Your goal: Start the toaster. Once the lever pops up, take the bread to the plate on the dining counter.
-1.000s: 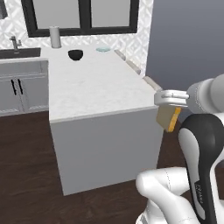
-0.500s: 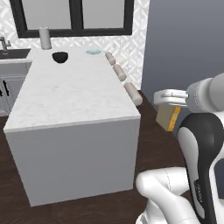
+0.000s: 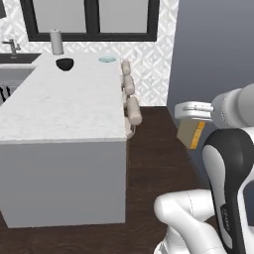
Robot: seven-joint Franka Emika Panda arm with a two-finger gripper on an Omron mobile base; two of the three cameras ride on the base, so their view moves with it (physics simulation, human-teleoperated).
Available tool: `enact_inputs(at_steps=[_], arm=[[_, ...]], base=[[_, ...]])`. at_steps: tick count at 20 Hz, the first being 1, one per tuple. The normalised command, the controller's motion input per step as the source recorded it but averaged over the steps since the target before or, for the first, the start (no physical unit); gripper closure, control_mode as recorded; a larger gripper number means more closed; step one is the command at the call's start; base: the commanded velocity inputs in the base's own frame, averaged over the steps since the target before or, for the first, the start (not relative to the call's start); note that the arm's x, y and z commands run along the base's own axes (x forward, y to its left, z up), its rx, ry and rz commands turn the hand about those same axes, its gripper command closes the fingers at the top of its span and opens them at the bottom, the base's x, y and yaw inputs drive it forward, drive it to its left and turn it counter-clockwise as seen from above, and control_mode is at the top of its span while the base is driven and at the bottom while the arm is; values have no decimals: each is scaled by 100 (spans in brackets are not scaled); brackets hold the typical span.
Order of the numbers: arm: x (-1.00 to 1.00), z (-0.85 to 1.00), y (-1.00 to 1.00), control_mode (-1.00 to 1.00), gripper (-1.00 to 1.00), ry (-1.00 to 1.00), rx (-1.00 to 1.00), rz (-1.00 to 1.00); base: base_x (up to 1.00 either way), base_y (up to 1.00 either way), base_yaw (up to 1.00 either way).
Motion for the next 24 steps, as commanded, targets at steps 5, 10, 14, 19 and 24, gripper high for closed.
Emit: enact_inputs(at_steps=[5,10,14,19,24], arm=[[0,0,0,100,100,0,0,0],[0,0,0,100,100,0,0,0],[0,0,0,100,100,0,0,0],[0,0,0,100,100,0,0,0],[0,0,0,100,100,0,0,0]], base=[[62,-100,31],[81,-100,28],[84,-100,27],[89,-100,27],[93,-100,27]])
